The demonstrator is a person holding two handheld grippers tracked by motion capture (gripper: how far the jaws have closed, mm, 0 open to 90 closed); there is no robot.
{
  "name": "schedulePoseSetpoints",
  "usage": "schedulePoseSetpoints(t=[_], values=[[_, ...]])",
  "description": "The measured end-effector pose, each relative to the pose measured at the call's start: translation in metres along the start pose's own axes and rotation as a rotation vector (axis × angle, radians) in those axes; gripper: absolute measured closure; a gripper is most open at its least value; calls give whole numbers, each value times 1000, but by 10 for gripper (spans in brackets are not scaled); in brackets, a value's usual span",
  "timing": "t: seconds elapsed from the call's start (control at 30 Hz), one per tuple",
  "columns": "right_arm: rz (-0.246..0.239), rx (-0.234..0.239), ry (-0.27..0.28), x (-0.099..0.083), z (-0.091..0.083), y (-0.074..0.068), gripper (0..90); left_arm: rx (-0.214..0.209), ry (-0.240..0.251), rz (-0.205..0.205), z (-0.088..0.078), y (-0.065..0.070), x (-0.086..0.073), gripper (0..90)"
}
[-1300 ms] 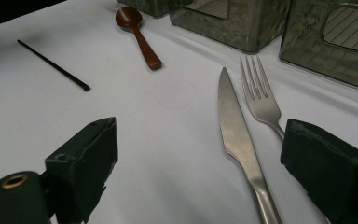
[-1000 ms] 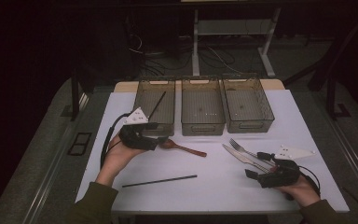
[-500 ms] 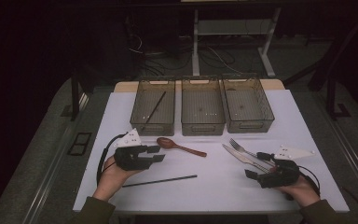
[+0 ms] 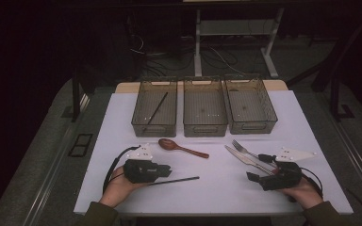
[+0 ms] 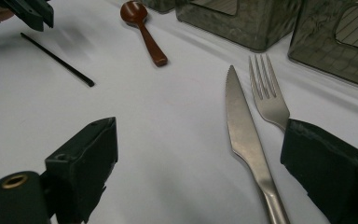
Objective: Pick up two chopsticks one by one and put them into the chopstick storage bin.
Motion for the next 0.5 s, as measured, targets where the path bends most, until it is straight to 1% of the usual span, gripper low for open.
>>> schedulePoseSetpoints(t=[0.03, 0.1, 0.13, 0.17, 0.27, 0.3, 0.5], values=[[-1, 0, 0, 0, 0, 0, 103, -6, -10, 10, 1, 0, -1, 788], [-4, 1, -1, 0, 1, 0, 103, -12, -30, 14, 4, 2, -4, 789], [-4, 0, -2, 0, 1, 0, 103, -17, -41, 30, 6, 2, -5, 795], [-5, 0, -2, 0, 1, 0, 103, -22, -48, 24, 8, 3, -6, 795], [-7, -1, -2, 0, 1, -1, 103, -20, -76, 41, 12, 4, -10, 798], [-5, 1, -4, 0, 1, -1, 103, -25, -78, 42, 13, 4, -10, 798], [-6, 1, -5, 0, 1, -1, 103, -22, -115, 60, 16, 4, -15, 804]])
Point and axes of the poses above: each handheld gripper's, and its own axes: z roughly forward along the jaws, x roughly out of its top, y roughly to its right, the point moved 9 cm from there along z, roughly forward along the jaws, and after that the axes turned 2 degrees about x, right-handed, at the moved point
